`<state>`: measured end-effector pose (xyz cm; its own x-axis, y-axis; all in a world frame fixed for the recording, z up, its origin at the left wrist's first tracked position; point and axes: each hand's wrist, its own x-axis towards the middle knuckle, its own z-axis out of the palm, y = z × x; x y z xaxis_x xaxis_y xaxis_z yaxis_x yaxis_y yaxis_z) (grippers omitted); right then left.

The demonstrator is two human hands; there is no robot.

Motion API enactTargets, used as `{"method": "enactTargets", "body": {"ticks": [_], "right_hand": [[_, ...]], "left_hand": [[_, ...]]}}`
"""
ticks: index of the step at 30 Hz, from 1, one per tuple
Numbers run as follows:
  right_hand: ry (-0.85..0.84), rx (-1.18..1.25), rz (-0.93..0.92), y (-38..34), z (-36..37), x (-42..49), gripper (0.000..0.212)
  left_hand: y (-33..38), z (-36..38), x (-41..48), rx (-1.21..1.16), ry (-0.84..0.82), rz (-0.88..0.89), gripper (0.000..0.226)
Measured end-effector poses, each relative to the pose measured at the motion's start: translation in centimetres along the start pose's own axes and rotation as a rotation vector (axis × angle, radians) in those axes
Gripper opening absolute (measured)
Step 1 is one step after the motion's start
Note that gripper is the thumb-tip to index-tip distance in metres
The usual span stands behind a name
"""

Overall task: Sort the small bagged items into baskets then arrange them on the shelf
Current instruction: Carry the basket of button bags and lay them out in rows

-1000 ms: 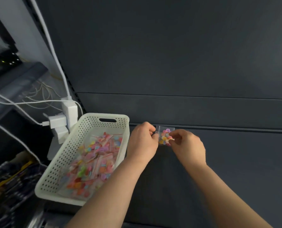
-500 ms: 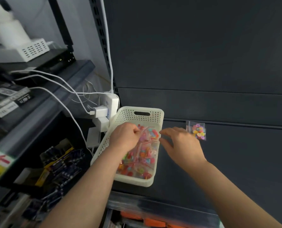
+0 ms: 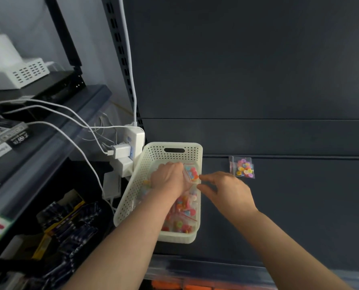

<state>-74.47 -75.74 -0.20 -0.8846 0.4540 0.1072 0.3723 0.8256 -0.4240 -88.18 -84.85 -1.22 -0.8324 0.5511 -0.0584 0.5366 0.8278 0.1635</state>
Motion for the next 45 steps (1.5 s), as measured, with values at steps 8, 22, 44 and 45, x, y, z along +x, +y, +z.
{"method": "enactTargets", "body": {"ticks": [8, 22, 44, 45], "right_hand": [[-0.011, 0.064, 0.011, 0.1, 0.3, -0.3, 0.036], [0.063, 1.189, 0.336, 5.2, -3.6, -2.3, 0.018], [0.095, 0.448, 0.451, 13.7, -2.5, 1.5, 0.033], [0.096, 0.427, 0.456, 13.9, -2.2, 1.9, 0.037]], "left_hand": [[-0.9, -2.6, -1.6, -0.459, 0.285, -0.046, 0.014], [8.2, -2.8, -4.9, -1.303, -0.158, -0.111, 0.005], [13.0, 5.9, -1.5, -0.616, 0.002, -0.233, 0.015], [13.1, 6.1, -1.2, -0.566, 0.008, -0.231, 0.014]]}}
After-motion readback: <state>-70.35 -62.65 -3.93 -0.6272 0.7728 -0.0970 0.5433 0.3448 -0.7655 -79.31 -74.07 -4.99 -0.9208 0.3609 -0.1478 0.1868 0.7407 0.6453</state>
